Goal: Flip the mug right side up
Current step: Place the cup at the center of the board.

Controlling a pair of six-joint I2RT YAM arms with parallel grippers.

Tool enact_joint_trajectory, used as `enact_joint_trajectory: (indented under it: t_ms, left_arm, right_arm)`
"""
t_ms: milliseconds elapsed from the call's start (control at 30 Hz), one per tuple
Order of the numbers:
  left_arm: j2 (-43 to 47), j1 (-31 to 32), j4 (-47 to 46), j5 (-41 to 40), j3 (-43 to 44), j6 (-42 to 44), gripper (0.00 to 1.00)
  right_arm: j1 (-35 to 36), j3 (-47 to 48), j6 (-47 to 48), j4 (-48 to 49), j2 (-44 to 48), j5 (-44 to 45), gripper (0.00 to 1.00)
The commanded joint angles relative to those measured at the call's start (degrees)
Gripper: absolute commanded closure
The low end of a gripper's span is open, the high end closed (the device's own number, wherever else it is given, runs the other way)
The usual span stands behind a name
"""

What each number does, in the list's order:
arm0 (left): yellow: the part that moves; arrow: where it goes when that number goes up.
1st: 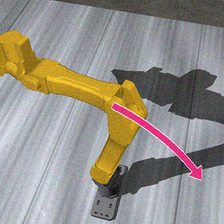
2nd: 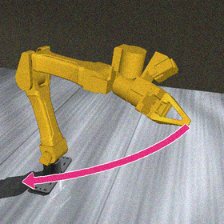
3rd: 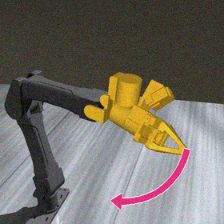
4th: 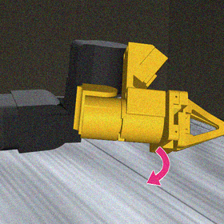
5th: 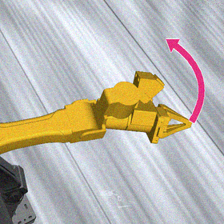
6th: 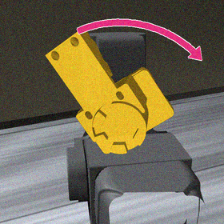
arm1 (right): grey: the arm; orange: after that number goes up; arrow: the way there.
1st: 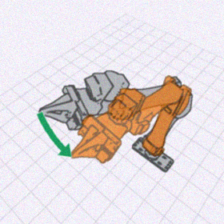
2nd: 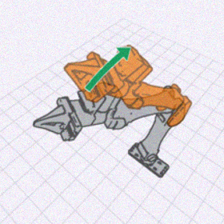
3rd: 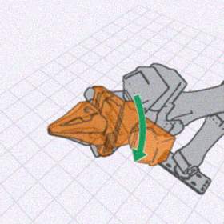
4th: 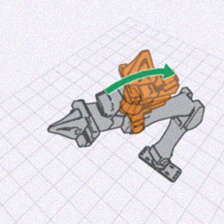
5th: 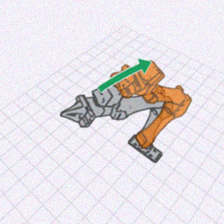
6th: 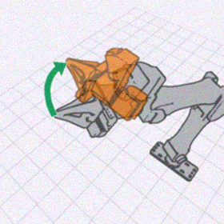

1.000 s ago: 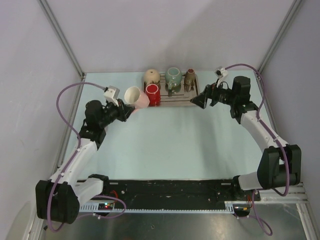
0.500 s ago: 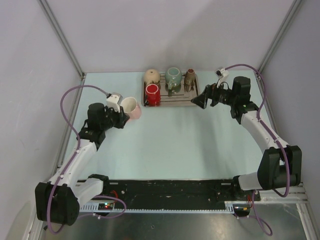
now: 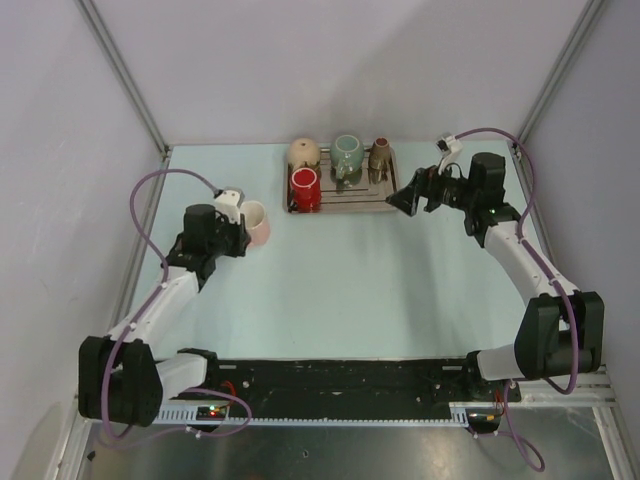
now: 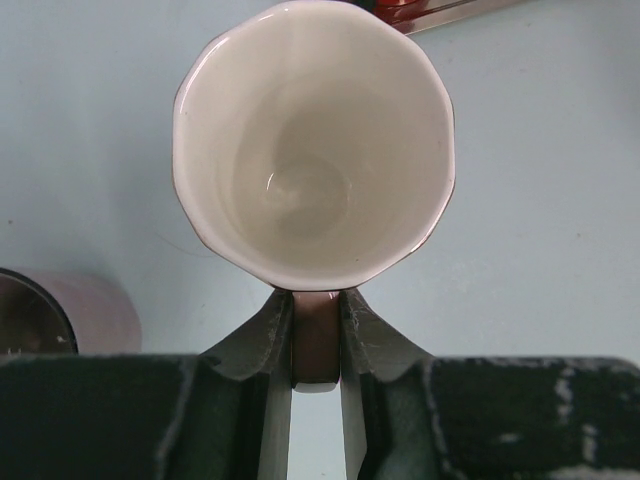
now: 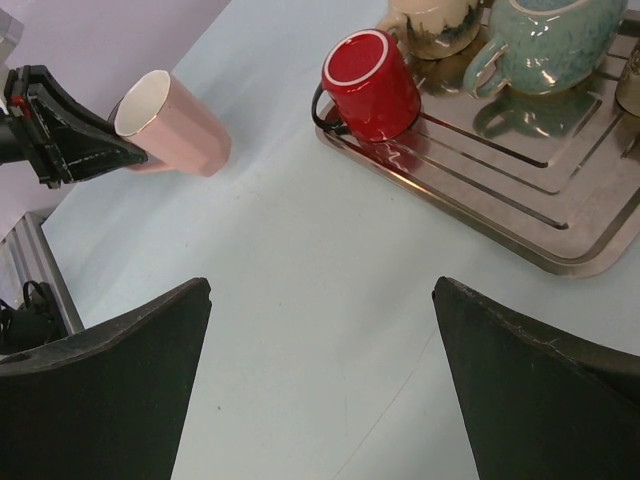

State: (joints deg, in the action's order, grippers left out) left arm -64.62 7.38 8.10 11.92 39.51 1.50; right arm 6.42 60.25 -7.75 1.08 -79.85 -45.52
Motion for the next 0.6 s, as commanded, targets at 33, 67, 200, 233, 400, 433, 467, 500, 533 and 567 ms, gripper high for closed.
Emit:
enact_joint_trajectory:
  t_ms: [33, 67, 200, 233, 400, 433, 467, 500, 533, 567]
  left_arm:
    - [-0.2, -0.3, -7.2, -3.5, 2.9, -0.2, 1.00]
    - [-0.5, -0.3, -7.2, -3.0, 2.7, -0.5, 1.00]
    - [-2.0, -0.3, -7.6, -2.8, 2.5, -1.0, 1.00]
    - [-2.3, -0.3, -7.7, -3.3, 2.5, -1.0, 1.00]
    - [-3.2, -0.3, -7.7, -5.3, 2.1, -1.1, 1.00]
    - [-3.3, -0.3, -8.6, -5.8, 2.1, -1.1, 1.00]
    - [-3.5, -0.3, -9.0, -6.1, 1.9, -1.1, 1.00]
    - [-3.7, -0.3, -9.3, -6.5, 1.9, -1.1, 1.00]
    - [-4.0, -0.3, -9.5, -6.8, 1.9, -1.1, 1.00]
    - [-4.2, -0.3, -9.5, -7.0, 1.9, -1.1, 1.00]
  right_arm:
    - [-0.8, 1.3, -1.0, 1.9, -0.1, -1.2, 0.01]
    - [-0.8, 1.2, -1.3, 2.0, -0.1, -1.3, 0.01]
    - [-0.8, 1.0, -1.8, 2.4, -0.3, -1.6, 0.01]
    - [-0.9, 1.0, -1.9, 2.5, -0.4, -1.6, 0.01]
    - [-0.8, 0.9, -2.0, 2.6, -0.7, -1.7, 0.01]
    - [-0.7, 0.8, -2.0, 2.7, -0.7, -1.7, 0.01]
    - [-0.7, 0.8, -2.0, 2.7, -0.7, -1.7, 0.01]
    - [-0.7, 0.8, -2.0, 2.7, -0.8, -1.7, 0.01]
    - [-0.7, 0.8, -2.0, 2.7, -0.8, -1.6, 0.00]
    - [-0.7, 0.8, -2.0, 2.7, -0.9, -1.7, 0.01]
